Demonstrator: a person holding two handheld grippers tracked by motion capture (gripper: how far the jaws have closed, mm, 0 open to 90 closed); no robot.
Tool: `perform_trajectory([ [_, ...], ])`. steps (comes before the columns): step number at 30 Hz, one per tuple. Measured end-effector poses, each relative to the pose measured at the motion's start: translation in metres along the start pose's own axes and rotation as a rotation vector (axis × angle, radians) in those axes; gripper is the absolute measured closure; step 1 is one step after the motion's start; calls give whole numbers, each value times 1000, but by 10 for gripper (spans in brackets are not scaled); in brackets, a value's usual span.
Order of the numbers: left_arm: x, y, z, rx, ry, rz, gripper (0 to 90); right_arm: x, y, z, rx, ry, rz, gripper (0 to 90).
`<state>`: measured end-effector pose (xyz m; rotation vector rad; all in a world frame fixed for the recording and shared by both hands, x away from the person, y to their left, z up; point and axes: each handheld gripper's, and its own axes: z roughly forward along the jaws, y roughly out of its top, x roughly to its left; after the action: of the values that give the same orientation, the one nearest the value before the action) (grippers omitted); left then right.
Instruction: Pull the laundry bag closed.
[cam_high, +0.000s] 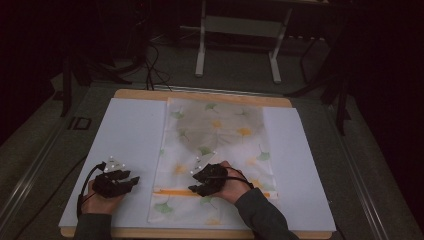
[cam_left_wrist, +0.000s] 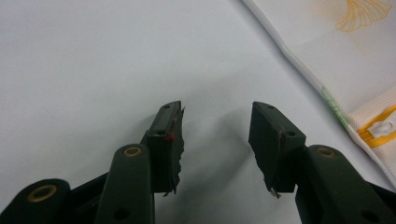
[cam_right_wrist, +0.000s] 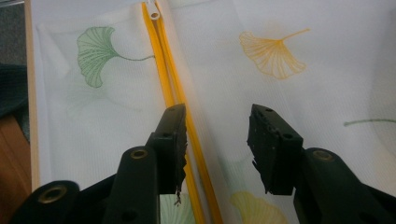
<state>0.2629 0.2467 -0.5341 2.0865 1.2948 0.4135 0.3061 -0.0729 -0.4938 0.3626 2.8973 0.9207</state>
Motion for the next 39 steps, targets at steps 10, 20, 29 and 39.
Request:
perform_trajectory([
  [10,-1,0,1,2,1,5,545,6,9,12,12,17,-38,612],
  [20,0,0,0,4,2,6,545,12,20,25,14,33,-78,690],
  [29,-1,1,1,3,0,7,545,15,28,34,1,52,-88,713],
  [39,-1,1,0,1,1,11,545,21,37,46,-15,79,-98,713],
])
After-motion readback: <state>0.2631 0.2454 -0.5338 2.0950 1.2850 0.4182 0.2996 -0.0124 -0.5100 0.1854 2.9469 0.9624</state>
